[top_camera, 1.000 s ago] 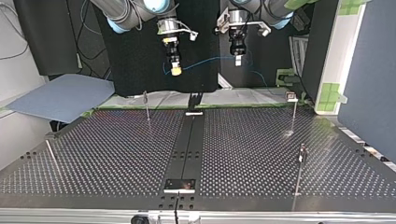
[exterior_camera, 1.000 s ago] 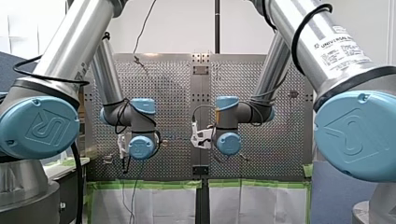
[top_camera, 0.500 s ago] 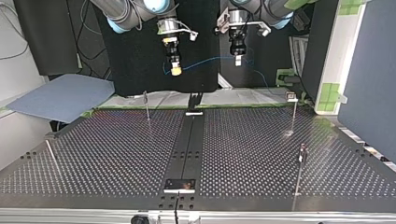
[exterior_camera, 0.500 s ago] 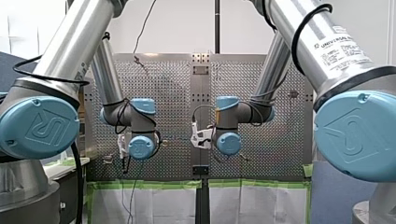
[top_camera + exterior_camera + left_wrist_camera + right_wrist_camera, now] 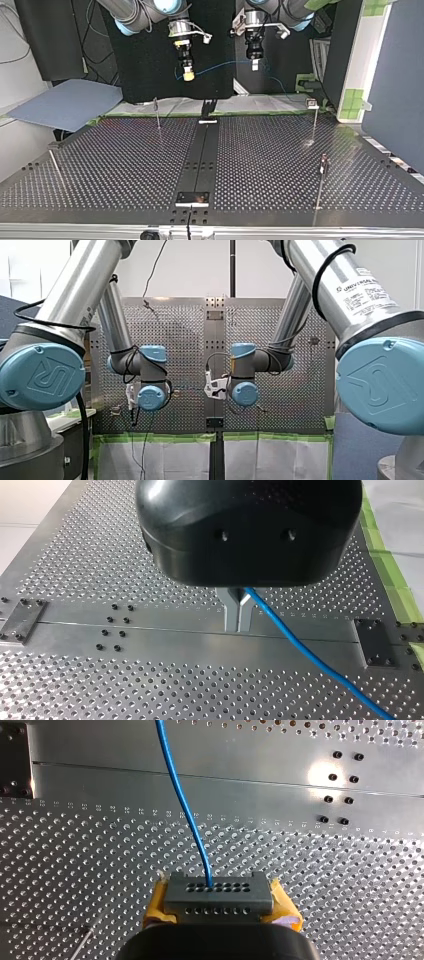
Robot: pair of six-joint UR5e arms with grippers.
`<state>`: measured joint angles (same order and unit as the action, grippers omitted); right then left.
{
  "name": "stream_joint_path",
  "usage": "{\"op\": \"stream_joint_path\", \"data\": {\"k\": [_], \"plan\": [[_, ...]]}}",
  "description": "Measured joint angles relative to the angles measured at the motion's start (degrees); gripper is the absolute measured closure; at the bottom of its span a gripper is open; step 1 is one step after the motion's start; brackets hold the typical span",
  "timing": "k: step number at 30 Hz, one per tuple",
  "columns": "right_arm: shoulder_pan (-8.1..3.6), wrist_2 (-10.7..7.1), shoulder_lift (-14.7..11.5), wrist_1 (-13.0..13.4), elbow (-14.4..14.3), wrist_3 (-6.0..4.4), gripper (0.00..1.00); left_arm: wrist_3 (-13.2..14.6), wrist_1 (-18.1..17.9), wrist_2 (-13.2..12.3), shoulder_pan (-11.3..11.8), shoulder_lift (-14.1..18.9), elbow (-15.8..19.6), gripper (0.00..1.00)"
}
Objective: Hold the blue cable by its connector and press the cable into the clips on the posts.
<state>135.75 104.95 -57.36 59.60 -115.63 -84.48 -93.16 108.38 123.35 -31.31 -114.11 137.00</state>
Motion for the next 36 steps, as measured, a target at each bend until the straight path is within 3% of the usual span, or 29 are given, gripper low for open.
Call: {"op": "stream_joint_path", "data": {"k": [33, 36], "plan": [[-0.08, 0.01, 0.01, -0.01, 0.09, -0.01, 1.00, 0.04, -0.01, 0.04, -0.05, -0.05, -0.04, 1.00], [0.41, 0.53, 0.52, -0.51, 0.63, -0.43, 1.00, 0.84, -0.06, 0.77, -0.43, -0.85, 0.75, 1.00]]}}
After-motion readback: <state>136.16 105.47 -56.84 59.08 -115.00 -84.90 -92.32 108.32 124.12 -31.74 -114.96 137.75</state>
